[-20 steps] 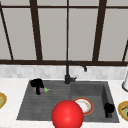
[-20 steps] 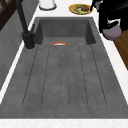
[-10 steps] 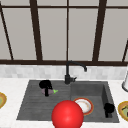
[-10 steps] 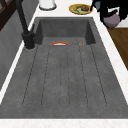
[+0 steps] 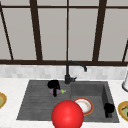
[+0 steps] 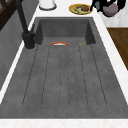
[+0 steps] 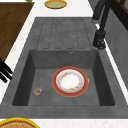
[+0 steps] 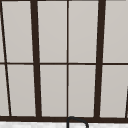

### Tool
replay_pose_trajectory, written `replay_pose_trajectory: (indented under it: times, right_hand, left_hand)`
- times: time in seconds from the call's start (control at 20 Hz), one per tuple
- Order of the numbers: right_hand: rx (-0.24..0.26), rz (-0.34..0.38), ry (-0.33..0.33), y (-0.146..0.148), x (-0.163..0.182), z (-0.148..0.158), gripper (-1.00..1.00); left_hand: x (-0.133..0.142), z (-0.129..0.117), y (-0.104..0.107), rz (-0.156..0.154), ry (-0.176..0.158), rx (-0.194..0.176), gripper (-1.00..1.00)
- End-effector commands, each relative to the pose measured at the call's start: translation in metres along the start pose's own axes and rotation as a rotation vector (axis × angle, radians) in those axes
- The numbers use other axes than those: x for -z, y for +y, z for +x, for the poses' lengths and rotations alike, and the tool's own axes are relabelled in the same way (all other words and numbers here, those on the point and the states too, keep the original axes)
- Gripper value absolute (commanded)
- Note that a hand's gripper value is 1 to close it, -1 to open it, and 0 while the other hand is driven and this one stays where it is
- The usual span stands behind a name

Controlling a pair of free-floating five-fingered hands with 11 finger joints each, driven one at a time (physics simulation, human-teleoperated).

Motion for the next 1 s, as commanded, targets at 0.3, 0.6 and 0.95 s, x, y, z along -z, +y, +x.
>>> replay_pose_trajectory:
  times: [0.3, 0.6, 0.95]
  right_hand:
    - [0.000, 0.000, 0.000, 0.000, 0.000, 0.000, 0.00]
    - [0.000, 0.000, 0.000, 0.000, 0.000, 0.000, 0.00]
    - [0.000, 0.000, 0.000, 0.000, 0.000, 0.000, 0.00]
  left_hand:
    - [0.078, -0.006, 0.002, -0.016, -0.002, 0.034, 1.00]
    - [0.121, -0.020, -0.025, -0.005, 0.006, 0.029, 1.00]
    - [0.162, -0.061, -0.087, -0.012, 0.003, 0.036, 1.00]
